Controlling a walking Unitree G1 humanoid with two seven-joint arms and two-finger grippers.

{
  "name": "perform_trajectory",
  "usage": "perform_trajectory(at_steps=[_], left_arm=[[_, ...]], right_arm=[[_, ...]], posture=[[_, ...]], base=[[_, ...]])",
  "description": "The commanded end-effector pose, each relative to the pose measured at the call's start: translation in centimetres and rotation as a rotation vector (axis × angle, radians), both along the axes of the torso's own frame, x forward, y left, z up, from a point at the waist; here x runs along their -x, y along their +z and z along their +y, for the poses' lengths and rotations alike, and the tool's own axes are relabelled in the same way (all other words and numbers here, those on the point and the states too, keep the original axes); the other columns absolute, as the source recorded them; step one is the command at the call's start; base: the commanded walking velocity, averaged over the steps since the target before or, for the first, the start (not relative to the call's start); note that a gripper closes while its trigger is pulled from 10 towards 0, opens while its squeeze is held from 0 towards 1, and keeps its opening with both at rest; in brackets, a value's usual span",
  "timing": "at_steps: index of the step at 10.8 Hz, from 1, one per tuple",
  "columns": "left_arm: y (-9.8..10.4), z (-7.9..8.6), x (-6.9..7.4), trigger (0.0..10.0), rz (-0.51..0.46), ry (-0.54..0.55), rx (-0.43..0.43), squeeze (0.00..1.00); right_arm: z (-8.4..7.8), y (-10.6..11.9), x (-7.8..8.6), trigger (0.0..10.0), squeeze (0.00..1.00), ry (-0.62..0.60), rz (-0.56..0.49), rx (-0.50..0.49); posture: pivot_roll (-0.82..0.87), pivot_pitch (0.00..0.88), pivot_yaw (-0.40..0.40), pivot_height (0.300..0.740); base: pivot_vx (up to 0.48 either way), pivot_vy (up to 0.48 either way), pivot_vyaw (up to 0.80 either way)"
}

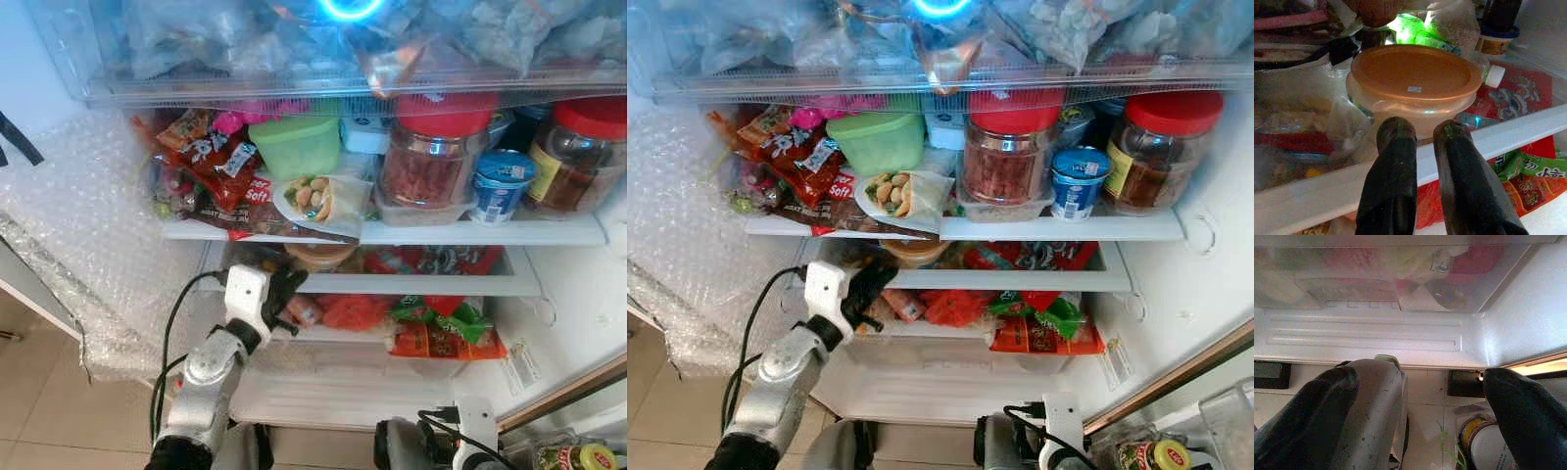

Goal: Restocking fridge

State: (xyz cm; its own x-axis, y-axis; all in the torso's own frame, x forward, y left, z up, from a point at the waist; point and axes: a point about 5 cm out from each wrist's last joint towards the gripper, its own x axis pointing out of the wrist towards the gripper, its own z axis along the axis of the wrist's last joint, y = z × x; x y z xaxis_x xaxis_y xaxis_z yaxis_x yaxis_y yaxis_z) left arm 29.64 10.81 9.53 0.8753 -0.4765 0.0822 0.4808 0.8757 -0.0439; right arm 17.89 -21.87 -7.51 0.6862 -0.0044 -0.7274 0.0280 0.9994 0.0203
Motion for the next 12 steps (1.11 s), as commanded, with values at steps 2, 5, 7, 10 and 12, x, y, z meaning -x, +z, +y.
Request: perform_trajectory(at_steps=[2,5,7,10,12], left_arm=[[-0.1,0.32,0.33,10.0,0.007,0.012,-0.033,0.0],[-0.29,0.52,0.59,10.0,0.021,0.012,-0.052,0.0],[-0.33,0.72,0.61,10.0,0.025,0.022,-0.057,0.0],[-0.4,0.82,0.45,10.0,0.028,0.045,-0.062,0.0],[-0.33,1.19,0.21,10.0,0.033,0.069,-0.069,0.0]], right_arm=[[0.08,-1.14,2.25,10.0,0.0,-0.028,0.084,-0.011],[0.31,-1.26,2.4,10.0,0.0,-0.04,0.087,-0.015],[0.44,-1.29,2.42,10.0,0.0,-0.043,0.087,-0.019],[0.42,-1.27,2.33,10.0,0.0,-0.049,0.086,-0.019],[0.38,-1.14,2.05,10.0,0.0,-0.047,0.078,-0.02]], posture=[[-0.14,0.084,0.077,0.625],[-0.14,0.05,0.092,0.625],[-0.15,0.037,0.095,0.625],[-0.14,0.023,0.095,0.625],[-0.14,0.057,0.089,0.625]], base=[[0.0,0.0,0.0],[-0.081,0.0,0.0],[-0.272,0.0,0.0],[-0.307,0.0,0.0],[-0.319,0.0,0.0]])
